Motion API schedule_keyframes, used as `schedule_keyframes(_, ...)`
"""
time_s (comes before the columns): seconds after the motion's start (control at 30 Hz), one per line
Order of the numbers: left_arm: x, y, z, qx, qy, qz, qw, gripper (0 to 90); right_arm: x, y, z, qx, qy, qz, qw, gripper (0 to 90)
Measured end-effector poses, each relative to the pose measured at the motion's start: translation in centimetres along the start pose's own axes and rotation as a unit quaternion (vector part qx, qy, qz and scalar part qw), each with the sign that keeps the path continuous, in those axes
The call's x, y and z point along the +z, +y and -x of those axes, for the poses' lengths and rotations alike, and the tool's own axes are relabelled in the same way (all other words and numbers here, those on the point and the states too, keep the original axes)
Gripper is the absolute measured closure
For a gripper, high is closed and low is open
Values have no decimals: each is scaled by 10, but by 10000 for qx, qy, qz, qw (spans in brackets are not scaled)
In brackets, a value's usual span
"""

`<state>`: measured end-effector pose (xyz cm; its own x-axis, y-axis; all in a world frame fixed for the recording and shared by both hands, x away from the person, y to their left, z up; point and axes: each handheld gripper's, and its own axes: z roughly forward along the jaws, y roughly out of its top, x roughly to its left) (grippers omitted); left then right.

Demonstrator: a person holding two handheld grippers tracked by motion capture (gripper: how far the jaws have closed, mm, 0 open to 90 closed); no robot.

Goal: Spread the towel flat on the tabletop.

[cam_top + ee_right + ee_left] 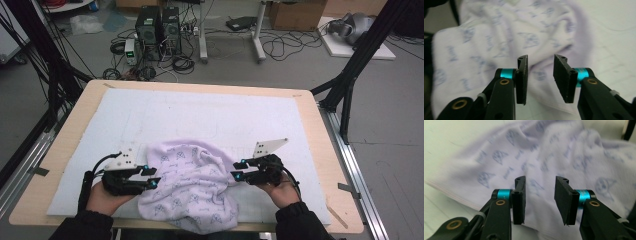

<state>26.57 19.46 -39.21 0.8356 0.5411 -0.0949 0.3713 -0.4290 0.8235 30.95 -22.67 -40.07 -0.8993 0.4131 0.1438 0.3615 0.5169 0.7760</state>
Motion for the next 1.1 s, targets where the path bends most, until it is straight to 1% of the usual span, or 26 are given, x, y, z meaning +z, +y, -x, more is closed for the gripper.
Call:
schedule_keyframes(0.03, 2, 3, -4, -5, 69, 4, 10000, 600, 0, 0, 0, 0, 0, 0, 10000, 601)
schedule_keyframes(0.07, 5, 4, -8, -39, 117, -12, 9999, 601, 7, -3, 8, 168, -149, -190, 9996, 587)
schedule_keyframes(0.1, 9, 4, -12, -81, 125, -18, 9999, 601, 7, -3, 8, 168, -149, -190, 9996, 587)
schedule_keyframes(0.13, 15, 4, -15, -85, 146, -83, 9998, 601, 11, -5, 10, 223, -255, -271, 9991, 578)
schedule_keyframes(0.2, 28, 0, -20, -138, 191, -242, 9994, 604, 21, -8, 14, 212, -282, -407, 9985, 543)
schedule_keyframes(0.23, 33, -2, -23, -140, 206, -314, 9992, 607, 29, -11, 14, 254, -383, -570, 9973, 523)
schedule_keyframes(0.27, 39, -4, -25, -172, 260, -378, 9988, 607, 29, -11, 14, 254, -383, -570, 9973, 523)
schedule_keyframes(0.3, 44, -6, -28, -214, 301, -459, 9983, 609, 33, -13, 14, 242, -378, -655, 9968, 526)
schedule_keyframes(0.33, 49, -9, -31, -283, 383, -522, 9975, 612, 36, -15, 15, 228, -409, -731, 9962, 533)
schedule_keyframes(0.37, 51, -10, -33, -277, 449, -606, 9968, 616, 37, -16, 13, 211, -464, -674, 9964, 557)
schedule_keyframes(0.4, 54, -11, -35, -303, 554, -685, 9957, 625, 37, -16, 13, 213, -503, -689, 9961, 610)
schedule_keyframes(0.43, 57, -12, -36, -302, 549, -802, 9948, 625, 37, -16, 13, 213, -503, -689, 9961, 610)
schedule_keyframes(0.47, 59, -13, -36, -226, 584, -817, 9947, 648, 37, -16, 13, 158, -550, -700, 9959, 653)
schedule_keyframes(0.5, 59, -13, -35, -160, 679, -806, 9943, 701, 36, -16, 13, 95, -549, -722, 9958, 752)
schedule_keyframes(0.53, 60, -13, -34, -167, 669, -801, 9944, 741, 36, -16, 14, 73, -500, -735, 9960, 804)
schedule_keyframes(0.57, 59, -12, -33, -120, 640, -828, 9944, 809, 36, -16, 14, 58, -472, -737, 9961, 828)
schedule_keyframes(0.63, 59, -12, -32, -121, 612, -841, 9945, 866, 35, -15, 14, 0, -439, -743, 9963, 841)
schedule_keyframes(0.7, 57, -13, -31, -108, 546, -847, 9948, 874, 30, -14, 13, 9, -434, -707, 9965, 842)
schedule_keyframes(0.73, 55, -14, -30, -143, 499, -851, 9950, 874, 26, -14, 12, 0, -394, -665, 9970, 842)
schedule_keyframes(0.77, 53, -15, -29, -134, 434, -849, 9953, 875, 22, -13, 11, -53, -405, -635, 9971, 843)
schedule_keyframes(0.87, 45, -19, -23, -70, 357, -857, 9957, 876, 7, -10, 8, -123, -418, -513, 9977, 846)
schedule_keyframes(0.93, 38, -21, -18, -69, 272, -797, 9964, 877, -3, -9, 6, -113, -408, -456, 9981, 846)
schedule_keyframes(0.97, 35, -21, -17, -8, 227, -791, 9966, 877, -7, -9, 5, -155, -367, -422, 9983, 846)
schedule_keyframes(1.0, 32, -21, -15, 12, 183, -706, 9973, 875, -10, -9, 5, -149, -309, -435, 9985, 845)
schedule_keyframes(1.03, 30, -20, -14, 68, 171, -627, 9979, 868, -11, -10, 4, -146, -290, -494, 9983, 842)
schedule_keyframes(1.1, 27, -14, -16, 51, 271, -560, 9980, 803, -11, -10, 6, -149, -257, -509, 9983, 803)
